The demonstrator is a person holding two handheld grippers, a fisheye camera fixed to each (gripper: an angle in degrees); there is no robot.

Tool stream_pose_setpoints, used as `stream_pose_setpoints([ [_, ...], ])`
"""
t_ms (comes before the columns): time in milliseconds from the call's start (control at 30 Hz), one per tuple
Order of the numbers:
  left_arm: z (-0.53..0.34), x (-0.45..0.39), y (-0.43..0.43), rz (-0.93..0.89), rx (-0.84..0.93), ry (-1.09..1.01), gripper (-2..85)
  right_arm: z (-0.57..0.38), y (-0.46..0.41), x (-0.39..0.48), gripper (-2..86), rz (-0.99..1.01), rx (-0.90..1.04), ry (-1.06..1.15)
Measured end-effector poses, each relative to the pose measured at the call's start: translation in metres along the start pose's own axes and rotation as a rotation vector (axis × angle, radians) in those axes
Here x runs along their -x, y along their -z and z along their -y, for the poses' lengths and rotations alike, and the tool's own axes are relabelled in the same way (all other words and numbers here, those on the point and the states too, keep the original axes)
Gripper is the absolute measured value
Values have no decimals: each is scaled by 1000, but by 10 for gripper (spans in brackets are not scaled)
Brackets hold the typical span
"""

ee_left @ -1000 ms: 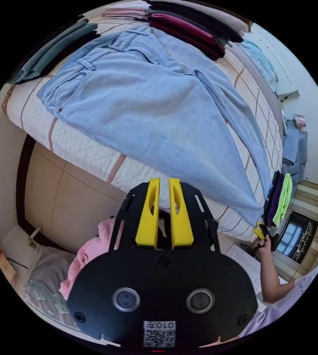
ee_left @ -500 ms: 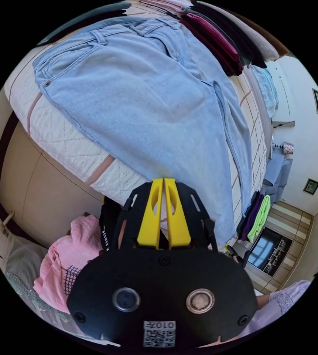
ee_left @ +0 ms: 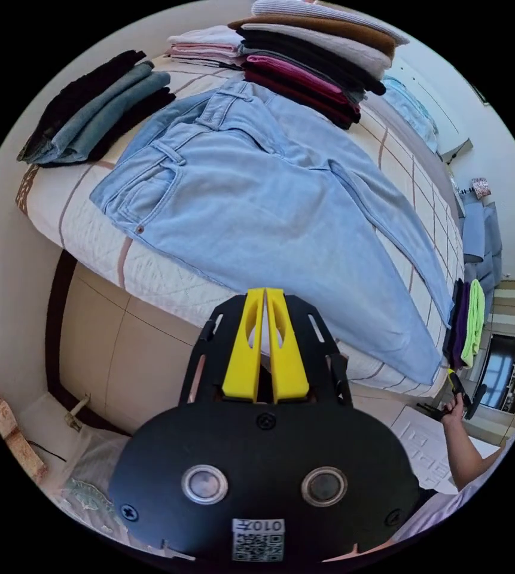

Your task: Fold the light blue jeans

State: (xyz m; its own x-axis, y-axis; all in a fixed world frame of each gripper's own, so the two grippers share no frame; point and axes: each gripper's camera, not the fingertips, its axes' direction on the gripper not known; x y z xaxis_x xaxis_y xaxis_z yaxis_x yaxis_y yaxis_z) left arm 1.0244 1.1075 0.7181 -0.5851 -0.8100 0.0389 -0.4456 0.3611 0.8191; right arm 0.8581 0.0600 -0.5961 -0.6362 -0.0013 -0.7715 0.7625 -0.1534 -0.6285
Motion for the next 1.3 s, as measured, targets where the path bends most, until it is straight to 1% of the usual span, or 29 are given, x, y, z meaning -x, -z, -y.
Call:
stream_pose_setpoints([
  [100,22,-13,2,52,0,-121,-1,14,-49,28,22,27,161,5],
  [167,33,-15,-2,62,28,-162,-1,20,-64,39,20,-8,184,-17],
  [233,41,-9,-13,61,86,-173,0,29,-69,46,18,25,212,-67],
  [267,45,-3,-25,39,140,-173,0,31,-69,47,18,41,220,-82],
  [333,51,6,-34,-32,163,-163,1,41,-67,58,20,58,278,-86],
  [367,54,7,-35,-60,177,-175,1,45,-65,62,21,28,298,-81],
  [400,56,3,-32,-61,185,-211,3,52,-55,76,22,-64,266,-48],
  [433,57,0,-29,-52,181,-235,4,59,-41,93,24,-134,180,-12],
  [467,58,-9,-18,-10,158,-274,6,63,-34,103,25,-156,139,16],
  [533,63,-22,7,37,62,-329,15,83,-21,146,32,-178,31,166],
  [600,77,-43,41,134,-119,-423,46,102,-19,176,42,-142,-31,277],
  [667,97,-59,55,151,-230,-522,78,125,-21,205,55,-118,-68,383],
  [700,117,-72,56,152,-241,-599,93,142,-25,222,63,-130,-70,437],
  [733,129,-78,55,147,-237,-641,95,161,-28,238,71,-151,-70,488],
  [767,152,-93,52,133,-217,-735,99,170,-30,246,73,-161,-67,518],
  [800,174,-111,49,165,-194,-830,98,190,-34,261,77,-188,-47,589],
  [833,185,-120,46,199,-181,-881,97,211,-39,275,80,-233,-9,658],
  [900,223,-153,28,361,-103,-1078,93,240,-50,291,85,-289,65,750],
  [1000,263,-179,-2,469,14,-1249,102,280,-74,315,96,-321,200,878],
  [1033,270,-183,-8,480,32,-1270,103,291,-86,325,103,-343,252,928],
  [1133,293,-199,-26,479,81,-1329,110,310,-110,348,108,-365,316,1017],
  [1300,314,-216,-48,503,125,-1393,118,334,-144,372,108,-364,387,1055],
])
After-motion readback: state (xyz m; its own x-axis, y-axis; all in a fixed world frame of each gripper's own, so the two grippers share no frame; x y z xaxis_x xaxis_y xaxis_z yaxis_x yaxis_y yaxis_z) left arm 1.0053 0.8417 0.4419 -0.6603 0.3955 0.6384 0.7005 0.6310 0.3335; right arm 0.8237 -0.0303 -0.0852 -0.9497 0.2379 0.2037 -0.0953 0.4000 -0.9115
